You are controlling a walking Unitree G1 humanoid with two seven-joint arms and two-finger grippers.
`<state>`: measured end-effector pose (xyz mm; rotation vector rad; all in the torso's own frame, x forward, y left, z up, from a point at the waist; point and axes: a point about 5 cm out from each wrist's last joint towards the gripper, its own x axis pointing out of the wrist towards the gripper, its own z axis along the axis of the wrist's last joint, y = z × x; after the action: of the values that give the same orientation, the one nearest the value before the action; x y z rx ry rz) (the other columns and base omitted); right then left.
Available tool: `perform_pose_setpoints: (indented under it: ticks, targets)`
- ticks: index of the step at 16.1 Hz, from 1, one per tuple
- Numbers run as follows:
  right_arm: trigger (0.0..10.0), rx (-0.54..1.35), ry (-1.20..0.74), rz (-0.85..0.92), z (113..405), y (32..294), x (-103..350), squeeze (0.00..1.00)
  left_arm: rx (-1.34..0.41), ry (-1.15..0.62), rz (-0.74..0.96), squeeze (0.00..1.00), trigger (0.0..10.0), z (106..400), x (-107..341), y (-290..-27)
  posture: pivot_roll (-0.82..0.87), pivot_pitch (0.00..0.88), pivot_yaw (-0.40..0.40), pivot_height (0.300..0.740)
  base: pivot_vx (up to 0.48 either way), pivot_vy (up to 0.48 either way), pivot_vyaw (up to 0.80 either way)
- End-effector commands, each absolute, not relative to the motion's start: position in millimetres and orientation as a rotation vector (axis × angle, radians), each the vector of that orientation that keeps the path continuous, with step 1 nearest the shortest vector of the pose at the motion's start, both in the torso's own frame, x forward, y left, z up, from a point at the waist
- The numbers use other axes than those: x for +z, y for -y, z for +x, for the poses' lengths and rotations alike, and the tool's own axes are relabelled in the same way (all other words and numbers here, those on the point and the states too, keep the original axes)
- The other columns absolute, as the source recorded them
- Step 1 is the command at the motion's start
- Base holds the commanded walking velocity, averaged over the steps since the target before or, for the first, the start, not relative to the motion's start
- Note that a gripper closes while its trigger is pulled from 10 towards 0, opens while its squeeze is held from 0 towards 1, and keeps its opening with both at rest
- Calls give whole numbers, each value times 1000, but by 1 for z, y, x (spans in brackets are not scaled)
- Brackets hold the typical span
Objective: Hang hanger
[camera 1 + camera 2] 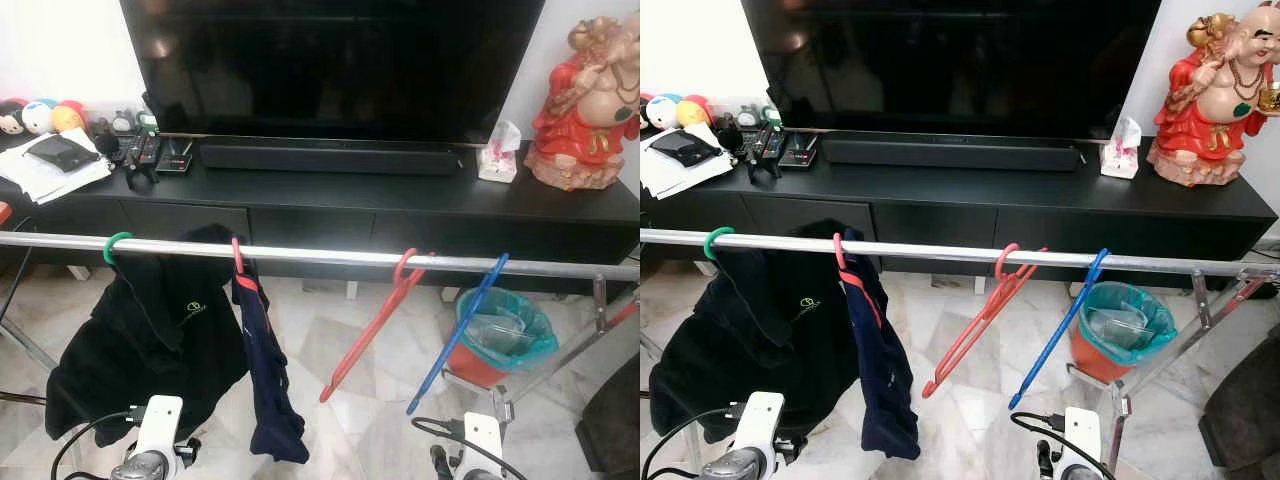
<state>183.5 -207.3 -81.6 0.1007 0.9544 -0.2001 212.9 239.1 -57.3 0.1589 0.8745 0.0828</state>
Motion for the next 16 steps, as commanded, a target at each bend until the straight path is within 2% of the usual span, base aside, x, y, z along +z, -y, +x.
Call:
perform_pose_setpoints:
  ticks: [1, 4, 16]
  targets:
    - [10000, -161, -964, 154, 165, 197, -90, 0, -27, -902, 10, 0, 10000, 208, -66, -212, -4, 0, 43, 740, 0, 0, 0]
    - [10000, -150, -942, 228, 163, 192, -92, 0, -32, -894, -12, 0, 10000, 206, -67, -212, -19, 0, 43, 740, 0, 0, 0]
    - [10000, -159, -921, 237, 167, 194, -89, 0, -45, -879, -16, 0, 10000, 208, -66, -211, -23, 0, 43, 740, 0, 0, 0]
